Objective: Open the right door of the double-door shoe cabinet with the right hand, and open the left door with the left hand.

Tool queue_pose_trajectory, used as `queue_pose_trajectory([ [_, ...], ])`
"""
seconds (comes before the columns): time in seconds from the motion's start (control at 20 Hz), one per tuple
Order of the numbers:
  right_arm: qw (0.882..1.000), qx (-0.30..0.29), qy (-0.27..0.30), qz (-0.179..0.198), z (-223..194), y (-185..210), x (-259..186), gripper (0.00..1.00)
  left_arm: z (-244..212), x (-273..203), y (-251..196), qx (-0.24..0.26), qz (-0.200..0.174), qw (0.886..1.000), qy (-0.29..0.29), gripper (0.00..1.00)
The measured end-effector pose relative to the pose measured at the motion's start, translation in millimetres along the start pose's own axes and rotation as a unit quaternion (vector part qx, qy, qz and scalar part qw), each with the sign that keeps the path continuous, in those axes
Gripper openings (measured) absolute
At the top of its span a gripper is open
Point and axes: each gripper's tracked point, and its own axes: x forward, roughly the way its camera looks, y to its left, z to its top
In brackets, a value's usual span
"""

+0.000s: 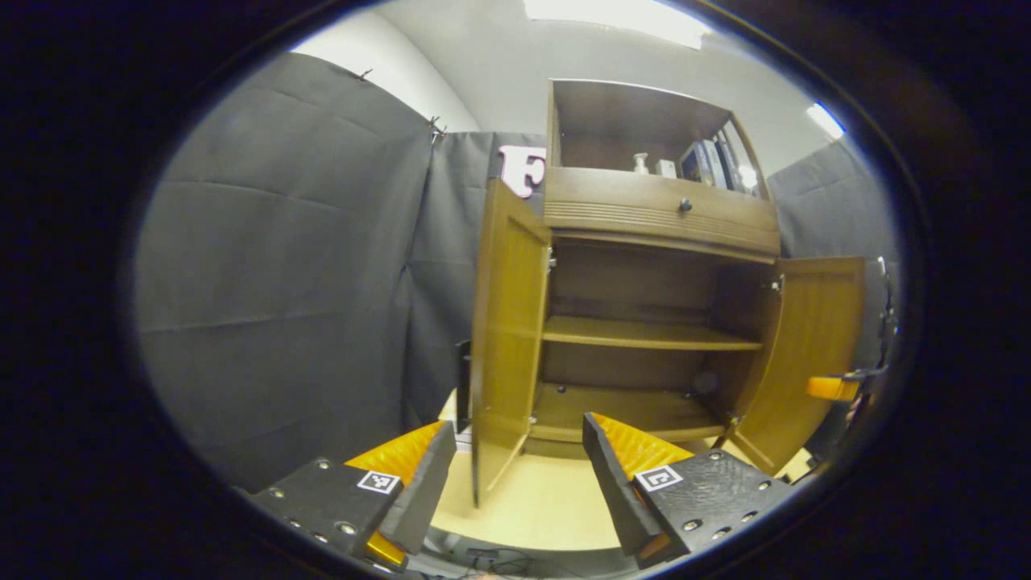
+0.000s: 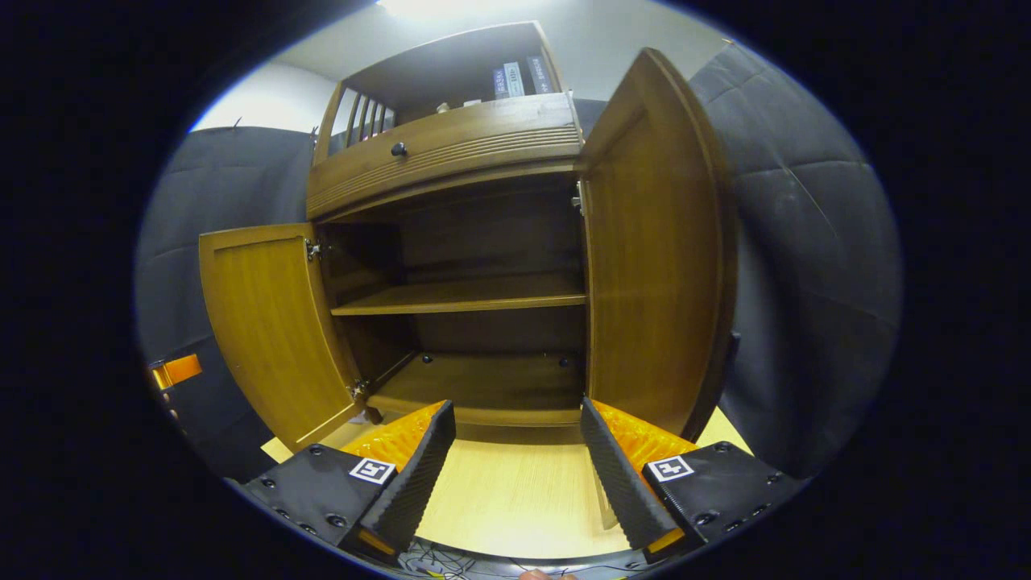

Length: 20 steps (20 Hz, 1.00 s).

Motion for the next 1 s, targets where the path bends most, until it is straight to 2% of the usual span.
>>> queue_pose_trajectory([
  [0.25, 0.999, -0.013, -0.012, 0.034, 3.7, -8.4, -14.1, 0.93, 4.9, -5.8, -41.1, -0.042, 0.012, 0.999, -0.019, 0.92],
  [0.4, 0.999, -0.014, -0.015, 0.036, 4.5, -16.2, -19.1, 0.92, 14.1, -8.9, -56.9, -0.062, 0.038, 0.996, -0.044, 0.92],
  [0.55, 0.999, -0.014, -0.004, 0.034, -2.3, -20.7, -25.2, 0.92, 14.8, -9.1, -79.5, -0.057, 0.027, 0.997, -0.045, 0.91],
  [0.7, 0.999, -0.026, 0.002, 0.027, -7.6, -21.7, -25.4, 0.92, 9.7, -5.3, -68.4, -0.045, 0.039, 0.997, -0.040, 0.91],
  [0.75, 0.999, -0.026, 0.004, 0.023, -8.6, -21.1, -25.2, 0.98, 7.9, -3.7, -65.3, -0.052, 0.038, 0.997, -0.038, 0.91],
  [0.85, 1.000, -0.024, 0.008, 0.017, -8.1, -17.4, -24.1, 0.98, 2.8, 2.8, -57.2, -0.062, 0.035, 0.997, -0.033, 0.92],
  [1.0, 0.999, -0.042, 0.006, 0.004, -5.1, -16.8, -24.8, 0.98, 4.2, 19.7, -49.2, -0.046, 0.013, 0.998, -0.031, 0.92],
])
